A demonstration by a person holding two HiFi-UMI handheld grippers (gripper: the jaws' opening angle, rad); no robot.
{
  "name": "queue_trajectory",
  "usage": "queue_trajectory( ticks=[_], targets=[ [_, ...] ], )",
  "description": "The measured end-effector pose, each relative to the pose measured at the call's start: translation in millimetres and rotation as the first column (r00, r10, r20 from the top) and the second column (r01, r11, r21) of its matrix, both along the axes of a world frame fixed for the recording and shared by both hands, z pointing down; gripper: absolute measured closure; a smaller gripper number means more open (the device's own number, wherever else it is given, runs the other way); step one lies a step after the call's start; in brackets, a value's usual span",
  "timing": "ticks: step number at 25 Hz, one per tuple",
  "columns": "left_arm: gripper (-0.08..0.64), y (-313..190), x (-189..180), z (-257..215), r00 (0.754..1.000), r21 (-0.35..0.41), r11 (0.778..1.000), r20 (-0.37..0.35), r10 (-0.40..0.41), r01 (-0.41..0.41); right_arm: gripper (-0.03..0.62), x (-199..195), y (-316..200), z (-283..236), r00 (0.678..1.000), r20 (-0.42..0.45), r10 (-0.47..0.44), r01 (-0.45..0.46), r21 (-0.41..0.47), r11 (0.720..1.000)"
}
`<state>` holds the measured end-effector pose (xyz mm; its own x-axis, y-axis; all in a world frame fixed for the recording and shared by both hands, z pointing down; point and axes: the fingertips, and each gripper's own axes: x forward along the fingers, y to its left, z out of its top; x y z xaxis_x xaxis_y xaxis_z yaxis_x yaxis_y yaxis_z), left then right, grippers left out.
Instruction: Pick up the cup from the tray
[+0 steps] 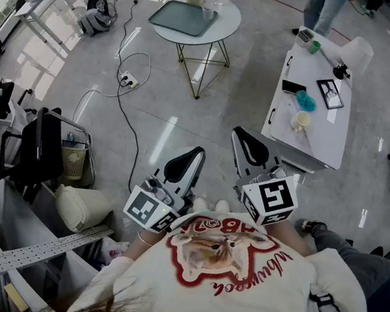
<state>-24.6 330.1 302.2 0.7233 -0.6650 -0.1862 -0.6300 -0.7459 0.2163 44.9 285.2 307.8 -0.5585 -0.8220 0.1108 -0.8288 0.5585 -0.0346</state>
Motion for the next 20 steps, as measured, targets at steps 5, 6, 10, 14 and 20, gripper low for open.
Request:
queue_trajectory(
  ticks=[5,6,10,14,20],
  targets=[
    [0.546,3.7,-5.6,5.3,1.000,0.011,1.000,0.009,-0.012,0.012,0.552,-1.3,4.8,0.0,1.000,0.004,-0.002,0.002,-0.003,1.000],
    [0.546,3.6,-5.7,4.5,1.000,0.012,1.000,0.007,-0.013,0.013,0.552,-1.2,4.7,-0.5,1.000,0.005,-0.002,0.002,-0.003,1.000],
    [0.546,4.6,-4.6,4.7,1.000,0.010,1.000,0.007,-0.016,0.016,0.552,-0.4,5.5,0.2,1.000,0.007,-0.003,0.003,-0.006,1.000],
    [0.546,8.1,-5.6,5.6,1.000,0.008,1.000,0.006,-0.016,0.016,0.552,-2.4,9.8,0.5,1.000,0.007,-0.006,0.006,-0.005,1.000],
    [0.546,10.7,-1.6,7.1,1.000,0.002,1.000,-0.002,-0.017,0.017,0.552,3.1,11.8,-2.3,1.000,0.020,0.003,-0.003,0.008,1.000]
  ],
)
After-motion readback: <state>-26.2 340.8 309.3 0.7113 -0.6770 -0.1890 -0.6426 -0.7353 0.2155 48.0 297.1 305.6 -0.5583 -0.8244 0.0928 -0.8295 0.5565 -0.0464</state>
